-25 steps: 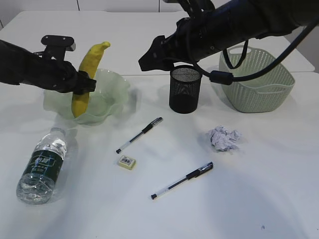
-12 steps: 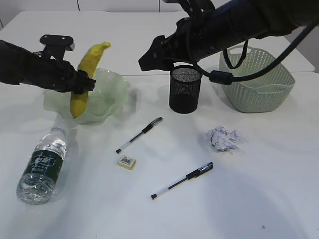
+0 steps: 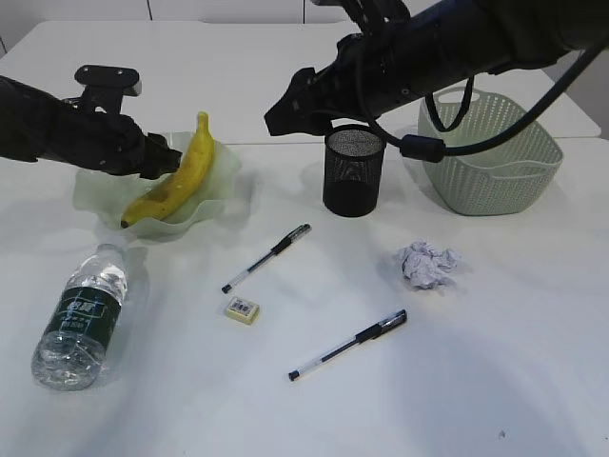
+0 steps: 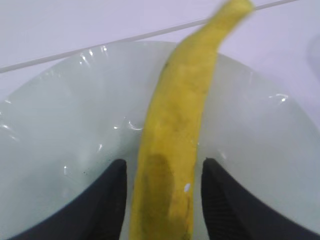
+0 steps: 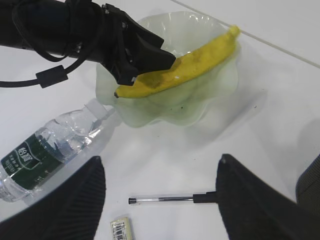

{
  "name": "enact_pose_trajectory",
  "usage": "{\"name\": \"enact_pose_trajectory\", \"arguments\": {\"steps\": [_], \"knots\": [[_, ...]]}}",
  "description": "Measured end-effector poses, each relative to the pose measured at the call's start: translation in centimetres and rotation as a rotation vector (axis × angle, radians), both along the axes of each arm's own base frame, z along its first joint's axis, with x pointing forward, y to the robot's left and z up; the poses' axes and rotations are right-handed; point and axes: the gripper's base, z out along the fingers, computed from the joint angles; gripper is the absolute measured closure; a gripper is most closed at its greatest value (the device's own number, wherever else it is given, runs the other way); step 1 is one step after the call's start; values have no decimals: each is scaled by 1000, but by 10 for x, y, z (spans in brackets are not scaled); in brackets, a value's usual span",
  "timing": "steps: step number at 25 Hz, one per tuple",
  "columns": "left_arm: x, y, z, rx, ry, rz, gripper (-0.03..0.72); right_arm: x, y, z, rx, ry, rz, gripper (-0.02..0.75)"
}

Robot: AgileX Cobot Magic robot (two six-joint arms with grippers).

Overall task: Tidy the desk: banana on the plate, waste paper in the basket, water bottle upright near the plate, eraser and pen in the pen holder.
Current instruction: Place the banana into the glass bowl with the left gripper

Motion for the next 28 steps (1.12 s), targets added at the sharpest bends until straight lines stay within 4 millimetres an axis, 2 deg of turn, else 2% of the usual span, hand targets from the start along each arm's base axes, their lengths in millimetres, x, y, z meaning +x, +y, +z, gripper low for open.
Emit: {"name": "enact_pose_trajectory", "arguments": {"steps": [6,14,21,28], "knots": [[-1,-1,9,-12,-15,-12,342,0,0,0,-3,0,2,225],[-7,-4,47,-45,-83,-46,342,-8,-1,-7,-87,35,99,224],[-16,-7,82,-75,-146,-89,342,-14,-7,-15,-220,66,170,223],[-30,-11,118,-82,-206,-173,342,-17,-26,-27,-462,132,157,223]]}}
